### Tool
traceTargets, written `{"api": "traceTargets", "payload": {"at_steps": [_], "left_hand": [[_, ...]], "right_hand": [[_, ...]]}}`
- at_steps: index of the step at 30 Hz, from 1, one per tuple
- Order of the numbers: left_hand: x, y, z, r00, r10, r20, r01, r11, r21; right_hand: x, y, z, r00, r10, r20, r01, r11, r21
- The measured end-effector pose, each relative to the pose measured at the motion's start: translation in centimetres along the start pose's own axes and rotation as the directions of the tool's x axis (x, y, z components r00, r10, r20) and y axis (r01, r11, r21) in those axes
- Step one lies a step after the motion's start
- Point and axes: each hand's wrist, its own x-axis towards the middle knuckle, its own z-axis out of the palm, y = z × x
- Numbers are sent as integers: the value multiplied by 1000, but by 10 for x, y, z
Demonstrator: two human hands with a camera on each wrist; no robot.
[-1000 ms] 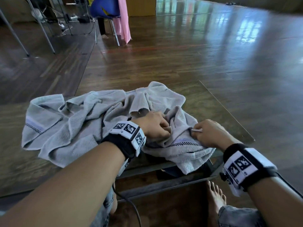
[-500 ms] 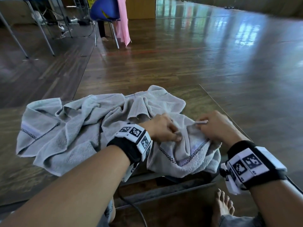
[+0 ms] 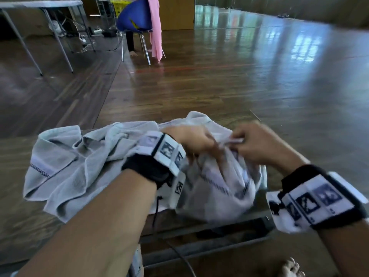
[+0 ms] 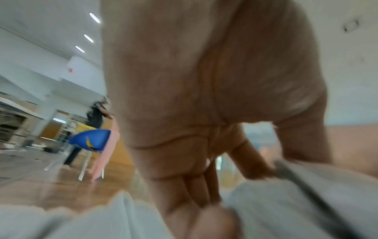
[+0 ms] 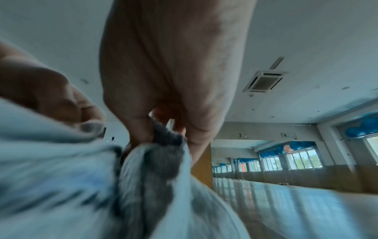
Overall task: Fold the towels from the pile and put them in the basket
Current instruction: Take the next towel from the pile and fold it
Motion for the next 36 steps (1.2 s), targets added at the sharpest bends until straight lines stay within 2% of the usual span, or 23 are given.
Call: {"api": "traceTargets", "payload": {"at_steps": [1, 2, 3, 4, 6, 7, 8, 9, 10, 11, 12, 14, 15, 17, 20, 23, 25, 28, 30, 32, 34, 36], "left_hand": [[-5, -3, -17, 981, 65, -183, -69, 997, -18], [-10, -7, -33, 922, 110, -370, -136, 990, -43], [-12, -14, -50, 827, 133, -546, -194, 979, -56], [-13, -23, -64, 695, 149, -704, -218, 976, -8], [-13, -50, -86, 406, 133, -904, -62, 991, 118], [-13, -67, -94, 285, 86, -955, -2, 996, 89], [-14, -84, -99, 193, 10, -981, -10, 1000, 9], [-16, -97, -102, 158, -102, -982, -118, 986, -121], [-18, -105, -103, 171, -238, -956, -264, 924, -277], [-20, -111, -103, 221, -360, -907, -385, 822, -420], [-20, -115, -103, 290, -436, -852, -470, 711, -523], [-14, -117, -101, 425, -445, -788, -533, 582, -615], [-11, -116, -99, 473, -423, -773, -551, 542, -634], [-6, -116, -96, 520, -397, -756, -566, 502, -654], [2, -117, -93, 532, -418, -736, -538, 504, -675], [8, -116, -93, 513, -420, -748, -567, 488, -663], [10, -115, -95, 472, -430, -769, -610, 470, -638], [12, -113, -96, 416, -452, -789, -676, 426, -601], [14, -115, -95, 432, -463, -774, -677, 401, -617], [18, -120, -91, 475, -472, -743, -623, 416, -663], [22, -126, -86, 523, -497, -693, -544, 432, -720], [27, -128, -82, 578, -510, -637, -494, 404, -770]], "right_hand": [[14, -7, -11, 991, -75, -113, 80, 996, 39], [30, -14, -21, 965, -132, -228, 153, 985, 75], [48, -22, -32, 929, -158, -335, 204, 973, 107], [66, -28, -41, 889, -164, -427, 240, 962, 130], [102, -38, -57, 831, -134, -539, 266, 948, 175], [117, -40, -62, 816, -114, -566, 263, 946, 189], [130, -40, -65, 809, -88, -582, 248, 947, 202], [142, -36, -66, 808, -49, -587, 219, 951, 221], [151, -30, -64, 812, -11, -583, 185, 953, 239], [159, -25, -61, 821, 19, -570, 155, 955, 255], [165, -20, -56, 828, 39, -559, 133, 955, 264], [175, -10, -45, 828, 100, -551, 95, 945, 314], [179, -8, -41, 832, 143, -536, 71, 931, 357], [186, -3, -32, 841, 245, -482, -3, 894, 448], [194, 1, -25, 865, 360, -349, -89, 795, 600], [200, 2, -25, 909, 342, -239, -62, 677, 733], [204, 0, -27, 911, 290, -292, 22, 674, 738], [206, -6, -30, 880, 226, -417, 172, 667, 725], [209, -3, -27, 898, 203, -390, 145, 701, 698], [213, 7, -22, 938, 235, -253, -41, 803, 594], [215, 18, -15, 938, 317, -140, -184, 797, 575], [219, 28, -9, 913, 377, -155, -202, 749, 631]]}}
